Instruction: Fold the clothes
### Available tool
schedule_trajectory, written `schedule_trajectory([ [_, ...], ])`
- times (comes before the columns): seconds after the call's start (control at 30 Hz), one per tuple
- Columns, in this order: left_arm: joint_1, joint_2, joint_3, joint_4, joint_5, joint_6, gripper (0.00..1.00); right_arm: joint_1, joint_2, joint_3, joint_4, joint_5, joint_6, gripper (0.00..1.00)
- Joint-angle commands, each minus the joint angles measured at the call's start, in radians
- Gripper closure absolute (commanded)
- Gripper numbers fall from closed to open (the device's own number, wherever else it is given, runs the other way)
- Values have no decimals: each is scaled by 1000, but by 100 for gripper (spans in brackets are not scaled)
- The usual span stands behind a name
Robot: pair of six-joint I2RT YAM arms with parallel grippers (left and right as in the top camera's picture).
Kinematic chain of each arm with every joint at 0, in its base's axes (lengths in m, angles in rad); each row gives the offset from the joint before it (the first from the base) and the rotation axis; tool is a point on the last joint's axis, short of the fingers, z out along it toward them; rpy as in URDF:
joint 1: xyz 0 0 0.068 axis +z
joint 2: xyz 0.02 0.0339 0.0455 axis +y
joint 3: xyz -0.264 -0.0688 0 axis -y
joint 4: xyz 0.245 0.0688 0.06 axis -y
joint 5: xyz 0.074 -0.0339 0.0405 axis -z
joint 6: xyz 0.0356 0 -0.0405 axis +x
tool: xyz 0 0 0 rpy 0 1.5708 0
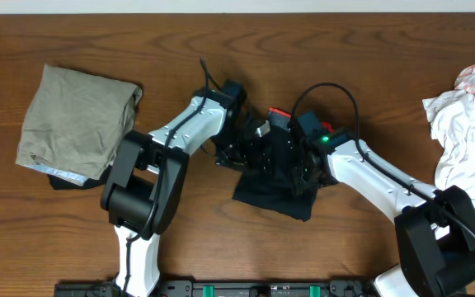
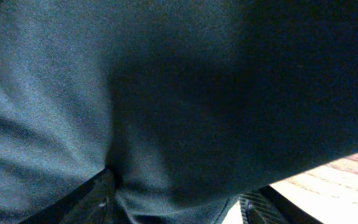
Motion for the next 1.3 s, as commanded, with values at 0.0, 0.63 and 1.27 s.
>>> schedule_trajectory([
  [0.0, -13, 17, -8, -3, -24, 14, 2, -5, 12, -7, -1, 2, 15, 37],
  [0.63, -29, 17, -56, 58, 176, -1, 2, -41, 13, -7, -21, -30, -5, 37],
  [1.27, -73, 17, -107, 124, 279, -42, 24, -41, 12, -7, -35, -55, -11, 38],
])
